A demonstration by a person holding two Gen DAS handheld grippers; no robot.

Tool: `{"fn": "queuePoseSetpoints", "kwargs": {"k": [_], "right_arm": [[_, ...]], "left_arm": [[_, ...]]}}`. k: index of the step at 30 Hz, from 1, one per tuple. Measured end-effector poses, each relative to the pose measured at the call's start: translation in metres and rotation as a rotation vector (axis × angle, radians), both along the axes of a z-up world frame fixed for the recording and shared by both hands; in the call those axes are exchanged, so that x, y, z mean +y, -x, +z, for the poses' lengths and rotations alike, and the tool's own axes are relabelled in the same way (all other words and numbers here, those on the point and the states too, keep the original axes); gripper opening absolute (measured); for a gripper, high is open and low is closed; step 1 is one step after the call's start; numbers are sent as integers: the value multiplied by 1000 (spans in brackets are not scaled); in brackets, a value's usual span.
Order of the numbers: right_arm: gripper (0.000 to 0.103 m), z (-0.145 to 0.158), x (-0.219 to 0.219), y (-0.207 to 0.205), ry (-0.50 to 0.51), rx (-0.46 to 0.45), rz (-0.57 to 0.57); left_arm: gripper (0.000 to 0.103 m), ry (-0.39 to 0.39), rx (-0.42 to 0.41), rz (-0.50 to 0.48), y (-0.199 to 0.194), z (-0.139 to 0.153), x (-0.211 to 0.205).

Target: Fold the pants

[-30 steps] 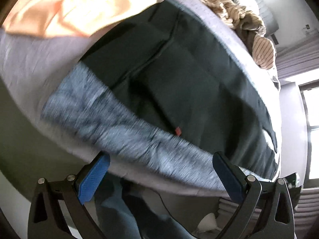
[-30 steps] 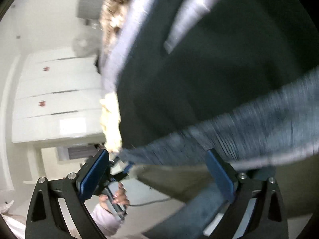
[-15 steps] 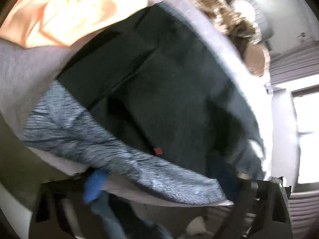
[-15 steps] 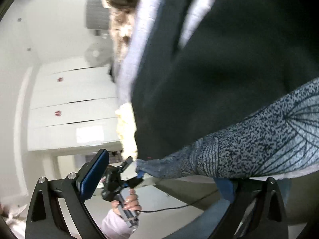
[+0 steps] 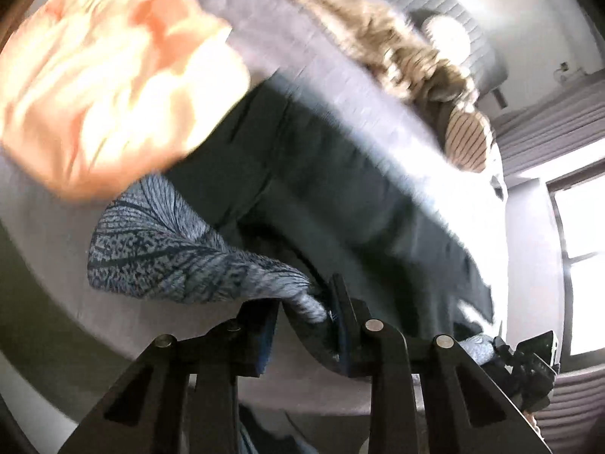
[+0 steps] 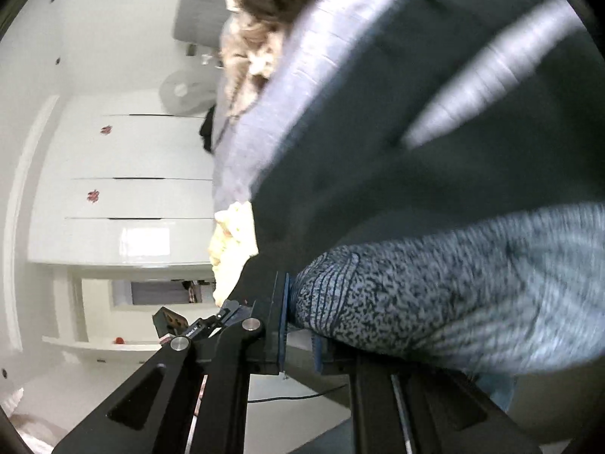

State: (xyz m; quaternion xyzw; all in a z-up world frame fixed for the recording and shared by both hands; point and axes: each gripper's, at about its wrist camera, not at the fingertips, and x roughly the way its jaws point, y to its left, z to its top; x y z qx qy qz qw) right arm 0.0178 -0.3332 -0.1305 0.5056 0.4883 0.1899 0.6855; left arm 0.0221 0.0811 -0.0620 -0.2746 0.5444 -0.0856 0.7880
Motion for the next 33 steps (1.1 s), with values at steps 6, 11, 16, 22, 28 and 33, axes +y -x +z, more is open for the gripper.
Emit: {"fn": "queuePoseSetpoints", "kwargs": {"k": [6,11,16,22,28,33], "right_arm": [[11,30,-15,-77,67,-71,5],[11,15,-26,-161,143,-7,3],[23,-50,-23,-220,285,167,34],[56,-16,8,-205,444,97,72],[56,-14,73,-195,566,48,290],[53,-27,46,-209,594,102,168]], "left_arm": [[29,-18,-121,-62,-88,21,-12],[29,-134,-145,-85,-172,-5,-35],[71,-284,-41,-31,-221,-55,-26],[71,-342,-35,-131,-193,-49,-20],[75,-403,-50,-354,-179,-68,-89],[75,-431,-47,-374,-188,-65,-116]]}}
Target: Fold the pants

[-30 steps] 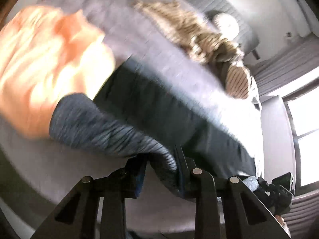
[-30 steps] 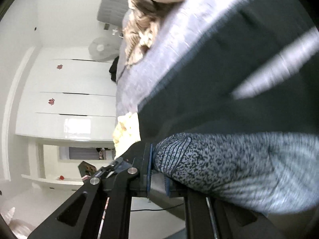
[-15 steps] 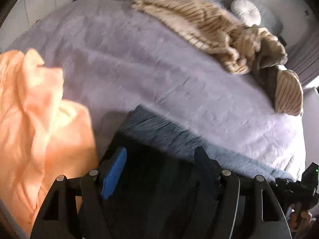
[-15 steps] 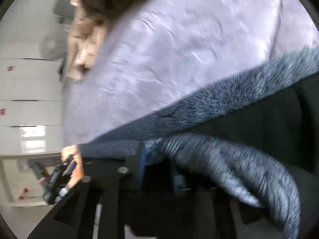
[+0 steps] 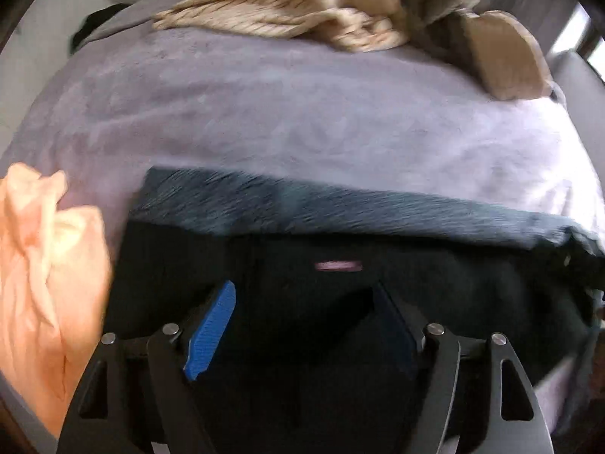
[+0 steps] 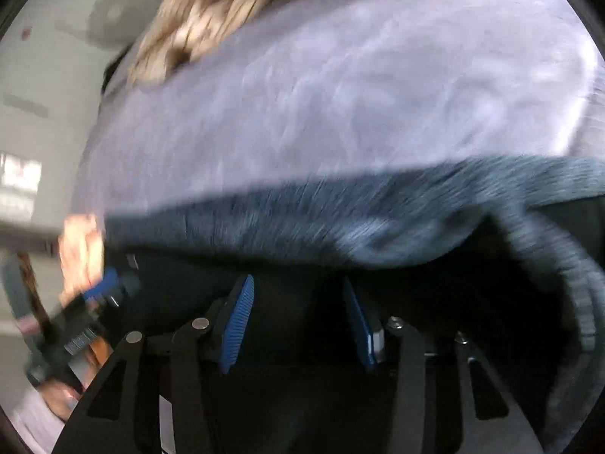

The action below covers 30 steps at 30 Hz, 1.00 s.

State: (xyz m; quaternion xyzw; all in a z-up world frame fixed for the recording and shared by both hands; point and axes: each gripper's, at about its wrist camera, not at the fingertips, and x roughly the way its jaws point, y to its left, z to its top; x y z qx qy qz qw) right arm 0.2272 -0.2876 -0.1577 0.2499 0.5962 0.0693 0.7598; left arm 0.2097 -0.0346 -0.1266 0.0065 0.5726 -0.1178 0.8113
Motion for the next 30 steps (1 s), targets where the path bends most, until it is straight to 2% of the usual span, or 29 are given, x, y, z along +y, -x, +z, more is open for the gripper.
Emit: {"fn": "queuePoseSetpoints", "kwargs": {"k": [1,2,4,6,8,9,10,12,14,16,19,22,25,27,29,30], "right_arm": [[56,18,-12,10,-32,-49,-16],[64,34,-22,23,-49,-84,-24],[73,60,-50,57,-32,-122,-67],[73,76,-89,116,-26,-115,-172],[74,78,-122,162,-16,-80,-287],[74,77,-143,197,-7,-58,-357],[75,72,-158,216,-1,-41,-397],[75,64,-194,272,20,19,-509],[75,60,-216,296,58,46,-546],[75,53,-235,313,99,57,-545],[75,38,-267,328,84,71,-502],[75,16,-286,333,-71,86,-438],[74,-3,-288,332,-236,80,-332],[67,-18,-284,323,-307,127,-281],[28,-28,-279,319,-359,173,-269],[21,-29,-283,320,-415,176,-279]], "left_arm": [[75,18,-7,-36,4,7,-4],[75,21,-12,-85,10,15,-12],[75,46,-7,-210,26,32,-37],[75,123,29,-306,39,42,-68],[76,202,73,-389,49,45,-101],[82,257,106,-457,60,46,-133],[83,292,130,-505,68,46,-157],[83,324,171,-587,85,41,-205],[83,334,214,-659,104,34,-248],[83,332,256,-699,116,26,-279],[83,315,311,-750,137,15,-317],[83,313,377,-782,158,3,-336],[83,338,452,-766,170,-14,-349],[83,401,515,-737,174,-22,-350],[83,420,550,-704,172,-25,-354],[83,436,558,-693,170,-23,-353]]}}
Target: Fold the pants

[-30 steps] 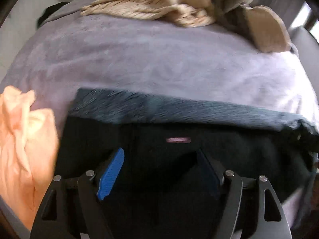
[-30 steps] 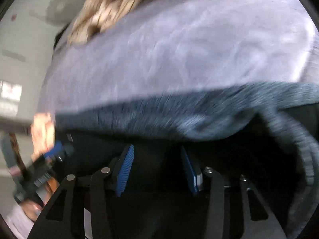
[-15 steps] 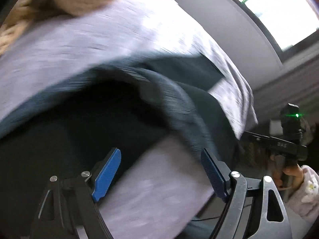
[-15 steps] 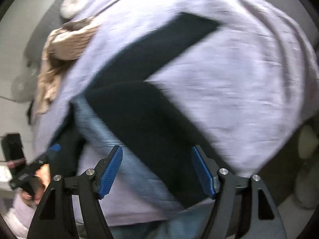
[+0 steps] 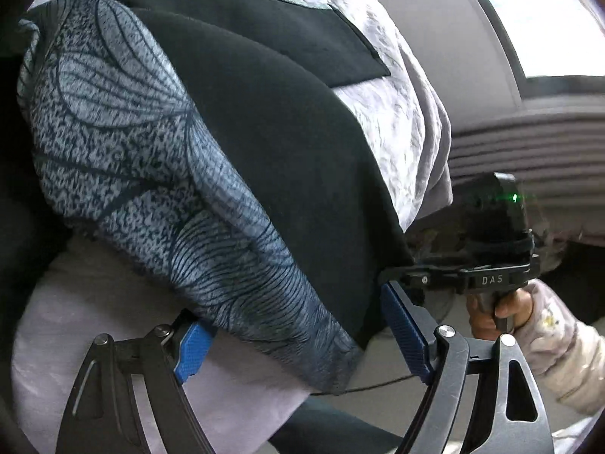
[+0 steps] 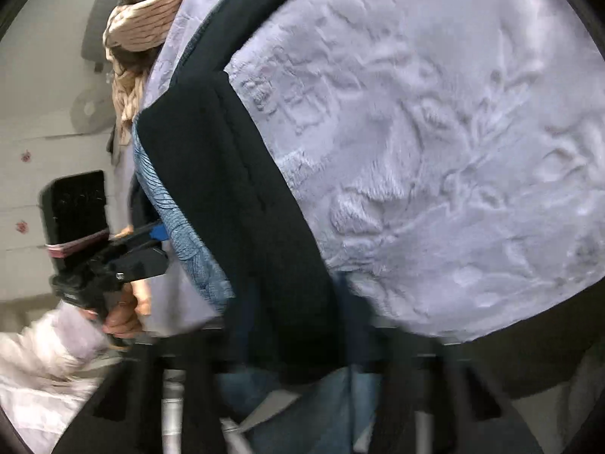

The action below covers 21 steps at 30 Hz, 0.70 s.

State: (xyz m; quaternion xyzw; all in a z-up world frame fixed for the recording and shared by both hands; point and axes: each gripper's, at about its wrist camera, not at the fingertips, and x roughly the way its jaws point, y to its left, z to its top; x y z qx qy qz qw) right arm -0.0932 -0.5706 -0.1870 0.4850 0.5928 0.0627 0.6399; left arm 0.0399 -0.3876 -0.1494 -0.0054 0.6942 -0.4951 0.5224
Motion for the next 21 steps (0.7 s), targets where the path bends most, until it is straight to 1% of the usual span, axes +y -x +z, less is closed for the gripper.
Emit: {"fn": "queuePoseSetpoints", "kwargs": {"k": [1,3,4,6,7,9,10,11,13,14,15,16,17,18,19,20,21], "right_arm": [[19,5,-6,3,-71,-28,-11],[16,16,-12,4,-151,-82,-11],[15,22,-16,2,-198,-108,-18],[14,41,-28,-8,-289,-187,-61],[14,46,-34,-11,-312,-211,-81],[14,58,-54,-22,-372,-276,-159],[14,60,-71,-31,-412,-303,-221],[14,60,-82,-36,-440,-319,-267],[14,57,-113,-50,-489,-342,-388],[14,53,-126,-56,-494,-335,-441],[14,46,-142,-62,-491,-310,-501],[17,40,-154,-65,-472,-279,-542],[18,33,-159,-72,-445,-235,-570],[19,26,-168,-76,-421,-183,-584],[23,16,-176,-82,-404,-120,-588],[28,11,-183,-84,-399,-89,-584],[30,10,-183,-87,-390,-74,-576]], "left_arm": [[83,15,11,11,-2,5,-2],[83,48,15,33,-9,23,-7],[83,61,5,42,-13,33,-9],[83,103,-40,65,-27,59,-24],[83,116,-60,74,-31,66,-30],[83,155,-112,109,-53,87,-55],[83,164,-130,124,-65,93,-66],[83,163,-151,136,-73,96,-78],[83,140,-214,171,-101,99,-100],[83,114,-248,200,-116,99,-116],[83,97,-260,219,-126,97,-123],[83,81,-272,244,-138,96,-130],[83,77,-278,253,-141,94,-137],[83,73,-293,260,-146,96,-139],[83,74,-318,262,-149,101,-139],[83,74,-336,261,-150,104,-134],[83,65,-374,258,-150,109,-128]]}}
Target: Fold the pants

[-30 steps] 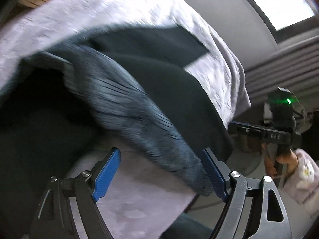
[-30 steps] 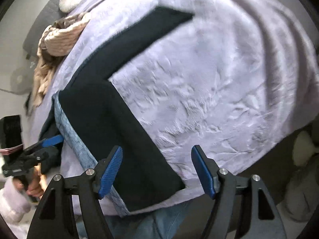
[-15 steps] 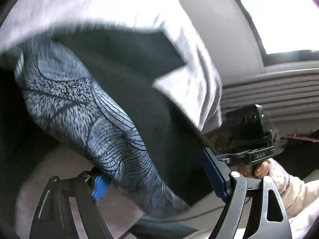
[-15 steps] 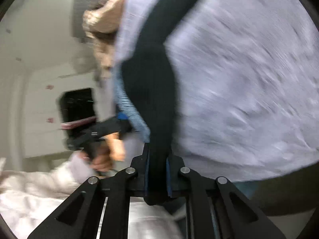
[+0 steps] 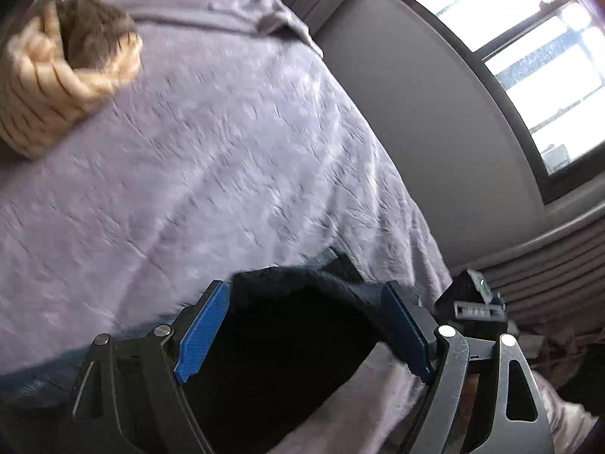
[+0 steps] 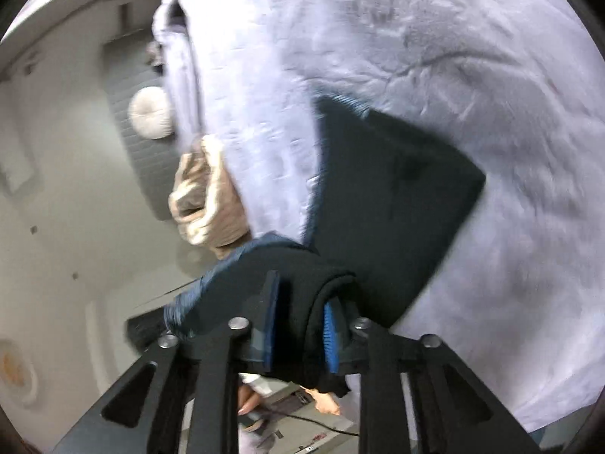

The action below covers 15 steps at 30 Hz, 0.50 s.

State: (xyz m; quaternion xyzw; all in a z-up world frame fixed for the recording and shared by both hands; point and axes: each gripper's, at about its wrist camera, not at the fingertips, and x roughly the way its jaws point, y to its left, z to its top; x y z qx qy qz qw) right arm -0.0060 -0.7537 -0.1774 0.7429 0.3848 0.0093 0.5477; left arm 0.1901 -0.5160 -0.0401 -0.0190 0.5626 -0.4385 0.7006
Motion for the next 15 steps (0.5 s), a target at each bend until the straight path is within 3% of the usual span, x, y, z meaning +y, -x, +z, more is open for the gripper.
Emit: {"fn": "queuePoseSetpoints", "kwargs": {"k": [1,3,5,8,9,11,13,15], "right_arm": [[33,3,-3,-4,21,1,8],[50,12,-6,-9,59,-17,29],[84,19,-6,-10,99,-18,13],[84,34,-11,28,144,-55,-50],[81,44,-13,39,212,-46,-47],[56,53,-2,32,362,2,32],[46,52,14,16,463,52,131],[44,44,26,1,501,65,185]], "left_arm": [[83,-17,-22,4,-2,4,11],[83,-68,-53,14,-5,2,35],[83,-122,-79,26,-3,-3,60],[83,-257,-113,104,7,-25,106],[83,-288,-111,133,10,-33,119],[83,-368,-90,212,19,-54,153],[83,-444,-64,276,25,-75,180],[83,-486,-36,331,28,-89,200]]}}
